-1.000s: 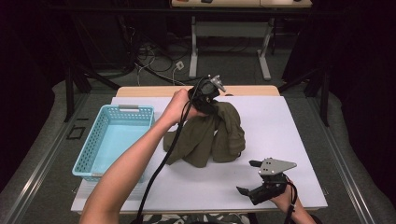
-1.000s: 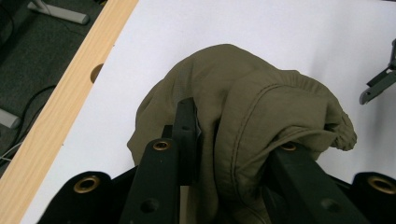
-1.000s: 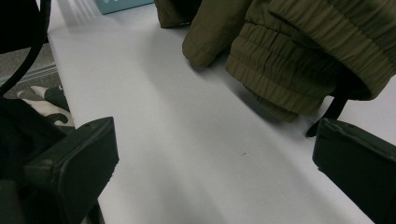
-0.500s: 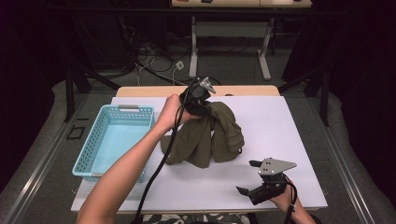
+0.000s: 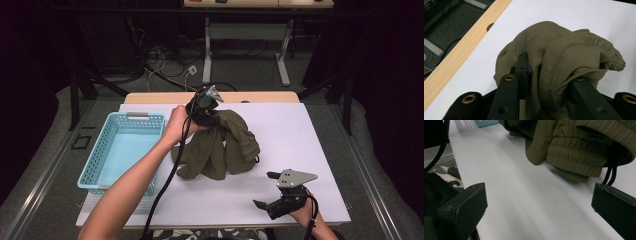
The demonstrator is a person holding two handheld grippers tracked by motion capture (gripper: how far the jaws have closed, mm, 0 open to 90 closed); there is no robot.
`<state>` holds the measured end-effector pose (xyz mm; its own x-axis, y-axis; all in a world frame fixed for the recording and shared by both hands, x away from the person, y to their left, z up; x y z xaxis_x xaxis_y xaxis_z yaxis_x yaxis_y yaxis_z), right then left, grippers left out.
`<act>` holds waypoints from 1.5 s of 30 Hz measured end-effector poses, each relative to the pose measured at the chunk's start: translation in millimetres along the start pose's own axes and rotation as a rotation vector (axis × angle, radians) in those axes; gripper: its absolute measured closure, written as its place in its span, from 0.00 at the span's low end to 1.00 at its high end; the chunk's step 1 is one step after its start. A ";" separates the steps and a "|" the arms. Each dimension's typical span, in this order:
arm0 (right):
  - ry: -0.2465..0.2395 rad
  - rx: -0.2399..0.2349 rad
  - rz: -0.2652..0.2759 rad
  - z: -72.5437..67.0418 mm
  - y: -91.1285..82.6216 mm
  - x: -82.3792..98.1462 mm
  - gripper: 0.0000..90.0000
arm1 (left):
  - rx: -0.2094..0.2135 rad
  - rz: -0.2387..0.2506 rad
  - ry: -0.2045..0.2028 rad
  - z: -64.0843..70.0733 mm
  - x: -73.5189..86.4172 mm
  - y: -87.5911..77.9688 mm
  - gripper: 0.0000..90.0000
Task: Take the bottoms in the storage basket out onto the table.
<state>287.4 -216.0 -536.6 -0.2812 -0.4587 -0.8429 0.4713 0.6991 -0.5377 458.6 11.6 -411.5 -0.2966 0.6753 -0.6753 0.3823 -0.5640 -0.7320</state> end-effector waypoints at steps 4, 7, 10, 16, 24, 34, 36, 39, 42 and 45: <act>0.000 -0.001 -0.002 0.0 0.1 0.1 0.00 | 0.001 -0.005 -0.011 -0.7 4.6 0.8 0.80; 0.001 -0.002 -0.004 0.0 0.0 0.1 0.00 | 0.000 -0.017 -0.020 -1.8 12.5 3.8 0.80; -0.001 0.000 -0.008 0.0 0.0 0.1 0.00 | 0.000 -0.023 -0.033 -4.0 18.7 5.4 0.80; 0.002 -0.003 -0.009 0.0 0.6 0.3 0.00 | -0.002 -0.032 -0.049 -5.9 29.4 7.4 0.79; 0.003 -0.001 -0.009 0.0 1.0 0.3 0.00 | -0.012 -0.048 -0.052 -4.9 40.9 9.1 0.79; 0.006 -0.003 -0.011 -0.6 1.4 0.5 0.00 | -0.016 -0.057 -0.098 -6.5 57.7 13.8 0.78; 0.006 -0.003 -0.011 -0.7 1.4 0.4 0.00 | -0.019 -0.061 -0.108 -7.0 62.1 15.3 0.78; 0.003 -0.001 -0.011 -0.5 1.5 0.4 0.00 | -0.021 -0.063 -0.109 -7.5 64.6 15.6 0.78; 0.002 0.000 -0.011 -0.3 1.6 0.5 0.00 | -0.023 -0.061 -0.125 -7.1 69.6 16.5 0.77; 0.000 -0.002 -0.014 -0.3 1.6 0.5 0.00 | -0.026 -0.068 -0.125 -7.1 71.9 17.2 0.77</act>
<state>287.7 -215.0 -537.9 -0.2878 -0.4681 -0.8355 0.4661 0.6937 -0.5492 450.1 53.8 -472.0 -0.4285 0.6462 -0.6315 0.3799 -0.5053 -0.7748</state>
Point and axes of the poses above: each handheld gripper's, and its own axes: y roughly forward along the jaws, x roughly out of its underside, z roughly to its right, the point moved 4 cm from there along y, roughly forward along the jaws, and after that the axes turned 1 degree about -y, right-handed, at the moved point
